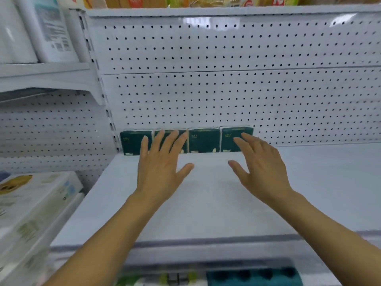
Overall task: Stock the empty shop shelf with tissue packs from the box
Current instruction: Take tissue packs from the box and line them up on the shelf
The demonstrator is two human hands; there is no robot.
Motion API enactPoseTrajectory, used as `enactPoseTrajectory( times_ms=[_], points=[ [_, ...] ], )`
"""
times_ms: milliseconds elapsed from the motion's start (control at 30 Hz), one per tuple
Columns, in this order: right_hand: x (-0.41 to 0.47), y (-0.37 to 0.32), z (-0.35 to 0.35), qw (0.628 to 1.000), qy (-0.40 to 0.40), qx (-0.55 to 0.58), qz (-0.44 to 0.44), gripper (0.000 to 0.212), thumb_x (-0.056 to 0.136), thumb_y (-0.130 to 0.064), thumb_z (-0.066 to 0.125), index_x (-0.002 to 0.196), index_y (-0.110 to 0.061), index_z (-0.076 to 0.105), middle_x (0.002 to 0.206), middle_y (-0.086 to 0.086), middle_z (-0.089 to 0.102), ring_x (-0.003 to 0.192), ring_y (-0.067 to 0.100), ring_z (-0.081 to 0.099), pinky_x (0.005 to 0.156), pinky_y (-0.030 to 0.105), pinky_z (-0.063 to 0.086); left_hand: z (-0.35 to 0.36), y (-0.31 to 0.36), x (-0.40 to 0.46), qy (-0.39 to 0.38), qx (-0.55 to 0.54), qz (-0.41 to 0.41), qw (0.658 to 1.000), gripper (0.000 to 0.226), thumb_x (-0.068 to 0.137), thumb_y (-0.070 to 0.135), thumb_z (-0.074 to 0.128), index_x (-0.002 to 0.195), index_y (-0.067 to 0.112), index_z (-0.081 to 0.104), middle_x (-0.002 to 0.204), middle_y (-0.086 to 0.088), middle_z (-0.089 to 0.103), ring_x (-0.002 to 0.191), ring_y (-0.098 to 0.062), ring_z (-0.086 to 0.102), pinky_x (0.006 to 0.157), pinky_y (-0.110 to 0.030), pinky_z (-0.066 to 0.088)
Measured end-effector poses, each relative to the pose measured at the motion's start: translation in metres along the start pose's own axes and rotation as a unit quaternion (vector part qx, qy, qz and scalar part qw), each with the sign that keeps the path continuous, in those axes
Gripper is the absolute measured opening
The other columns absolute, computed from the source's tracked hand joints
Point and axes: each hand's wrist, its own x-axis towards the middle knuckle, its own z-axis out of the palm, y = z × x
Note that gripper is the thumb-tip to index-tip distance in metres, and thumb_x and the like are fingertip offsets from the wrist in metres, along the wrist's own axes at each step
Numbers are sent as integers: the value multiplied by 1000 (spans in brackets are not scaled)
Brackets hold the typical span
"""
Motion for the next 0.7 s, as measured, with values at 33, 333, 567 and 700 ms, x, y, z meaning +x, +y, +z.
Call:
enactPoseTrajectory(
  times_ms=[33,333,567,700],
  points=[
    [-13,-18,-11,1000,11,0,-15,54,85,-34,70,131,-11,56,134,12,57,116,36,57,93,48,47,-12,-3,-20,11,-8,-8,1000,71,91,60,48,151,26,32,155,0,37,145,-28,29,119,-56,16],
    [-147,-183,-58,989,-8,84,-121,48,92,-39,51,130,-11,55,127,11,60,112,33,58,84,45,48,-100,-54,-225,37,-20,-37,998,58,90,50,57,137,18,51,130,-3,59,118,-24,52,101,-46,41],
    [-243,-286,-30,964,-164,155,-142,50,95,-46,39,132,-15,52,132,7,56,114,29,55,89,42,47,-121,-120,-380,-97,-8,-112,989,59,92,55,48,140,21,48,132,1,57,120,-22,51,98,-37,37],
    [-283,-332,-5,938,-257,184,-142,46,96,-49,40,131,-22,51,127,-1,57,111,24,55,82,40,51,-120,-158,-455,-168,-13,-192,967,52,94,53,51,138,24,47,126,2,58,114,-24,55,89,-40,46]
  ],
)
